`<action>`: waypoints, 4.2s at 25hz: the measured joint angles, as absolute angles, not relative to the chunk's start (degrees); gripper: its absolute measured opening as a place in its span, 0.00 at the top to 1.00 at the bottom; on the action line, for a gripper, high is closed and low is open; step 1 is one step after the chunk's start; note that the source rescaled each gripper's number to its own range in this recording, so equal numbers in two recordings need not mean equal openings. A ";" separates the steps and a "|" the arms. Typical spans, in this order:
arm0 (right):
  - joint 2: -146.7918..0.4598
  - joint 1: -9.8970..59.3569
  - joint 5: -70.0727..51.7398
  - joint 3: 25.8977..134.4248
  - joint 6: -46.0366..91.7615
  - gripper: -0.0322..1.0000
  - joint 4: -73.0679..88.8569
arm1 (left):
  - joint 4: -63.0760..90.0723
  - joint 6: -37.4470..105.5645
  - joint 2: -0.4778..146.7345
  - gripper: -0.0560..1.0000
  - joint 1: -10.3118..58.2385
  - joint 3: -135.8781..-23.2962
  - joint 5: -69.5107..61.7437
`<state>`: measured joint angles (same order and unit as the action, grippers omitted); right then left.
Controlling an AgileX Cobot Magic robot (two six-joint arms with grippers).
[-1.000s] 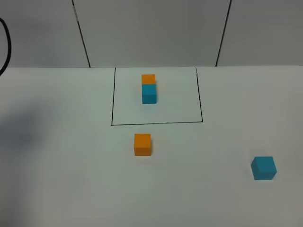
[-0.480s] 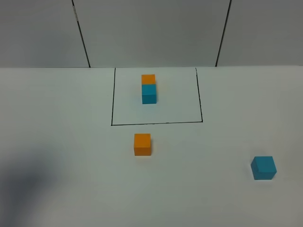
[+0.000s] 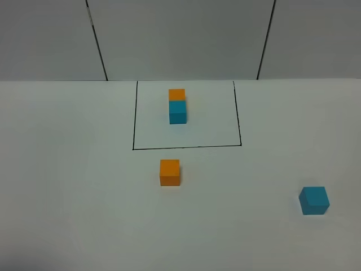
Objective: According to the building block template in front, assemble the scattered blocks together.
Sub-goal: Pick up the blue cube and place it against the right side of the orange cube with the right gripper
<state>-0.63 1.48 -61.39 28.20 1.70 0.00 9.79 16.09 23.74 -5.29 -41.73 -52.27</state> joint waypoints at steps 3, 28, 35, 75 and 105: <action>-0.63 1.48 -61.39 28.20 1.70 0.26 0.00 | 9.03 15.56 18.61 0.26 -2.74 -38.21 -54.96; -0.63 1.48 -61.39 28.20 1.70 0.26 0.00 | 7.49 9.45 -0.29 0.26 -1.88 -29.11 -60.21; -0.63 1.48 -61.39 28.20 1.70 0.26 0.00 | 6.93 8.50 -0.29 0.26 -1.88 -29.06 -60.21; -18.46 1.48 -56.80 36.67 -1.31 0.22 7.91 | 6.93 8.33 -0.29 0.26 -1.88 -29.06 -60.21; -102.95 5.37 -30.93 52.64 11.18 0.00 18.83 | 6.93 8.28 -0.31 0.26 -1.88 -29.06 -60.21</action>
